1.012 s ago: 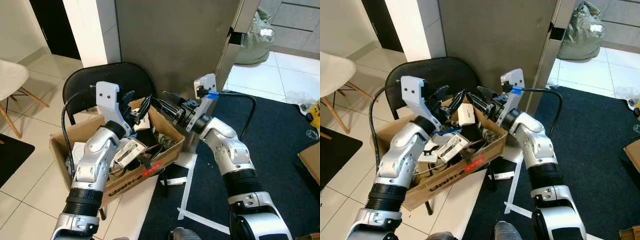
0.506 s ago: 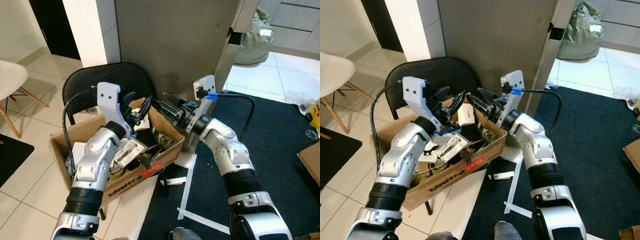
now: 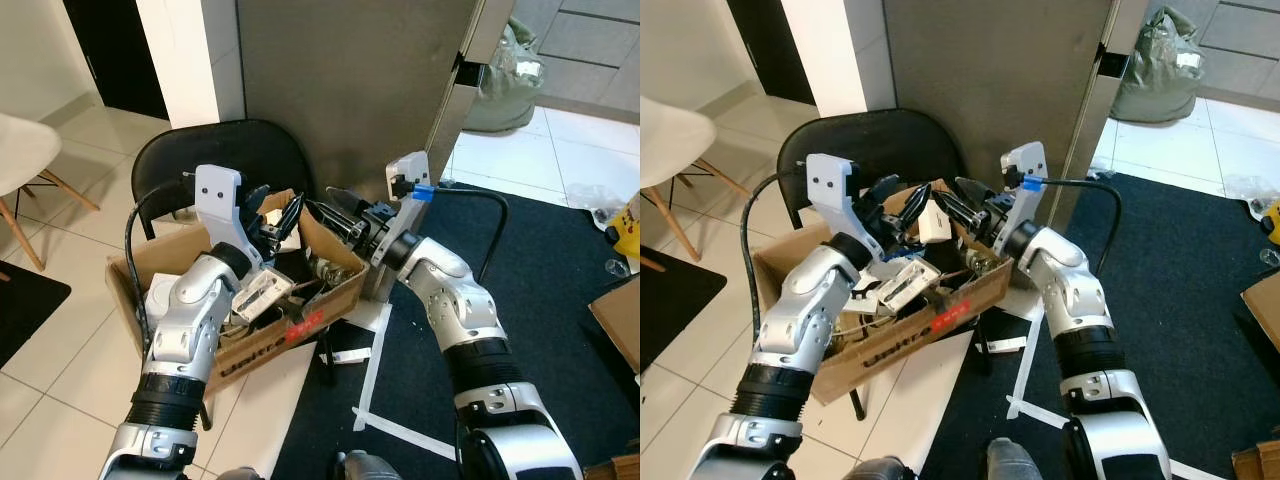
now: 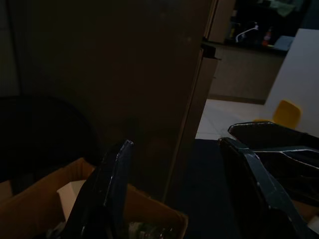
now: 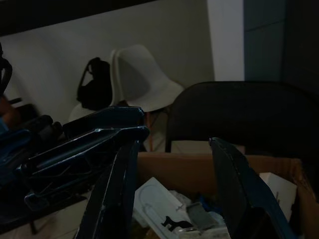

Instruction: Picking trash to rubbish bin

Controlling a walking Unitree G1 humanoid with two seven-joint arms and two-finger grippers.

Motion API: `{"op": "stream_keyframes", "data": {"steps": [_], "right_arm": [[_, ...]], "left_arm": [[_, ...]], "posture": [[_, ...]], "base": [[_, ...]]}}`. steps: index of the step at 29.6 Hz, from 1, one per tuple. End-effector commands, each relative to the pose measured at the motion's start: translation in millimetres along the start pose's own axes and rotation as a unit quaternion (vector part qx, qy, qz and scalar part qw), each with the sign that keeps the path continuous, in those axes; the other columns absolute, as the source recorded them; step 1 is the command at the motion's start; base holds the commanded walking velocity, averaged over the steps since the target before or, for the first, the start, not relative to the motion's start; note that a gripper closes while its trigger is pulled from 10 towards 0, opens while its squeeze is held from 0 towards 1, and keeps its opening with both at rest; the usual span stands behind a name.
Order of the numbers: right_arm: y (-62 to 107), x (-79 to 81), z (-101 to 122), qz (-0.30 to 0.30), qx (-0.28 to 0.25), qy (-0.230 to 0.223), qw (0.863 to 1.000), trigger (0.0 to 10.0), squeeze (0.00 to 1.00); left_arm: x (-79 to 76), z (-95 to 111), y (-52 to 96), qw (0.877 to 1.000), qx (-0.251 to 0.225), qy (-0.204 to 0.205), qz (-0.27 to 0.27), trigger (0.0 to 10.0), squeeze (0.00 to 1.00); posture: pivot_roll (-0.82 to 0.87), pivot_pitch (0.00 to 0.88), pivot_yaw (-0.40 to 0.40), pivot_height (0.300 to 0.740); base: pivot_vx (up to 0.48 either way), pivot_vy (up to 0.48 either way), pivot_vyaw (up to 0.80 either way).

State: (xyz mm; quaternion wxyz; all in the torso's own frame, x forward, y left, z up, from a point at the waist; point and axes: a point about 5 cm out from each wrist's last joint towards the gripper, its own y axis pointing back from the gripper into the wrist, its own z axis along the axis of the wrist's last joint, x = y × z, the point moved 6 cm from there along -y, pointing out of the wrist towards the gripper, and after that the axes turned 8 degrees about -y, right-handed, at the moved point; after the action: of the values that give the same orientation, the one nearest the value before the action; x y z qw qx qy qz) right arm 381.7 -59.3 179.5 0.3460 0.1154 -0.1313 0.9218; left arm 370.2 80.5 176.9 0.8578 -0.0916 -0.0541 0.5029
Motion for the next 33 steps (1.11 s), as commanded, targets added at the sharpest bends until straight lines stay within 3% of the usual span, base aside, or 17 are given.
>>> {"op": "stream_keyframes", "data": {"steps": [1, 33], "right_arm": [[1.0, -2.9, 1.5, -0.003, 0.000, 0.004, 1.000, 10.0, 0.00], [0.9, -3.6, 2.2, -0.004, 0.002, 0.007, 1.000, 10.0, 0.00]], "left_arm": [[0.3, -0.3, -1.6, 1.000, 0.004, -0.011, -0.002, 10.0, 0.00], [0.0, 0.6, -2.1, 1.000, 0.001, -0.009, -0.003, 10.0, 0.00]], "posture": [[-0.07, 0.000, -0.036, 0.740], [-0.07, 0.000, -0.039, 0.740]], "base": [[-0.289, 0.000, 0.00], [-0.303, 0.000, 0.00]]}}
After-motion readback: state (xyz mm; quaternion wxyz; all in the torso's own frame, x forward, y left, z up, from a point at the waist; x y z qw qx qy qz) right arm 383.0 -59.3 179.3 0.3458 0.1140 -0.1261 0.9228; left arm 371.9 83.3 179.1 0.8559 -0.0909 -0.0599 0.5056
